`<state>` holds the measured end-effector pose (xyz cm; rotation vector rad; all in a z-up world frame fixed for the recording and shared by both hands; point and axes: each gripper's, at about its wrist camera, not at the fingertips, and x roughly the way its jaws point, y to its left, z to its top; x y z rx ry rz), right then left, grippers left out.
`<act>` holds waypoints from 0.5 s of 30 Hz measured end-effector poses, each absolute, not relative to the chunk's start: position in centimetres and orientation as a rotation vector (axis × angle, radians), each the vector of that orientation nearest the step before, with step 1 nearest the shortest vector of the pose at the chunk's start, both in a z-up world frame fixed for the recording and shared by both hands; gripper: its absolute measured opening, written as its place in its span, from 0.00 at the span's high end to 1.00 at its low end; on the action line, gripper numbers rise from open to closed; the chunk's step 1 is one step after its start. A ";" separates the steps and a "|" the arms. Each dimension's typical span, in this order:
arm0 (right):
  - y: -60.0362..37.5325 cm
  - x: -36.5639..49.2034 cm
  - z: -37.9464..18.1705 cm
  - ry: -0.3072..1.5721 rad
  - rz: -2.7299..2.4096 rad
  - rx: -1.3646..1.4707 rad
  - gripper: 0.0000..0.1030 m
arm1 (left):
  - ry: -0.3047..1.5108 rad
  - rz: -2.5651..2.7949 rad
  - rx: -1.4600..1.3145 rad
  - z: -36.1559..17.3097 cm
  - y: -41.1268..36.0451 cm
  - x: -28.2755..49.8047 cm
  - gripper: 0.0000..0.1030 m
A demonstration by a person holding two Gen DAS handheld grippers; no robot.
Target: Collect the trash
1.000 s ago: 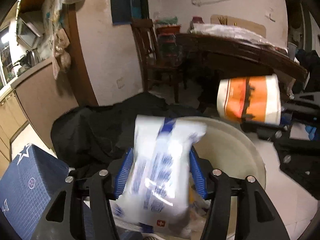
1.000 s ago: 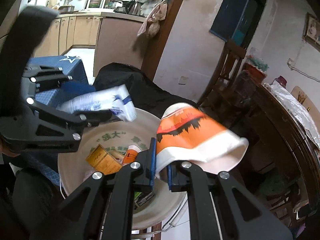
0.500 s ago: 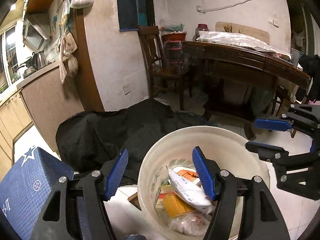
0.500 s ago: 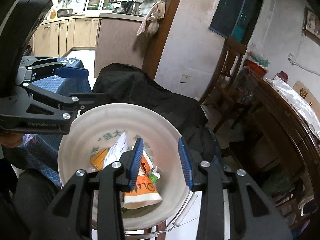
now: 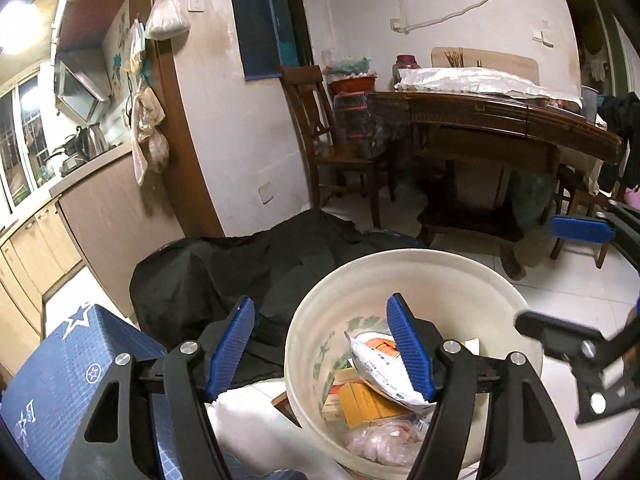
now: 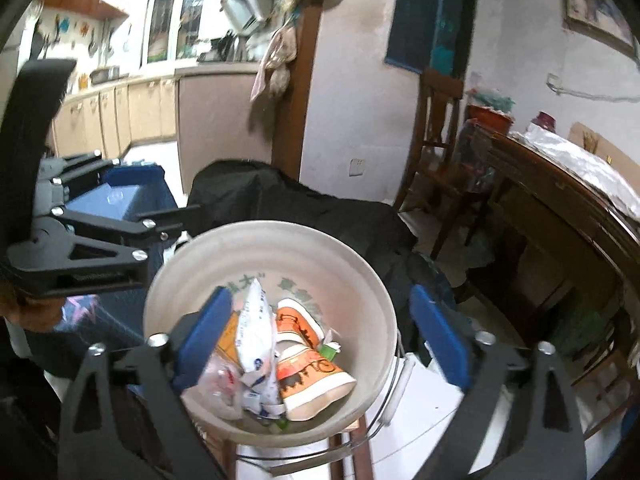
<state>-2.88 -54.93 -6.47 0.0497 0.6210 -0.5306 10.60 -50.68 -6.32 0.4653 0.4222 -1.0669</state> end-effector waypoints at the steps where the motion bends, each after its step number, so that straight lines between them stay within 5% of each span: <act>1: -54.6 -3.3 -6.4 0.604 -0.540 0.064 0.06 | 0.421 -1.069 0.456 -6.2 -50.4 10.4 0.29; 9: -52.9 -5.7 -6.6 0.555 -0.646 0.197 0.05 | 0.350 -1.090 0.372 -4.8 -46.6 7.9 0.05; 15: -50.6 -7.4 -6.1 0.497 -0.799 0.167 0.05 | 0.332 -1.128 0.344 -4.1 -43.5 6.1 0.05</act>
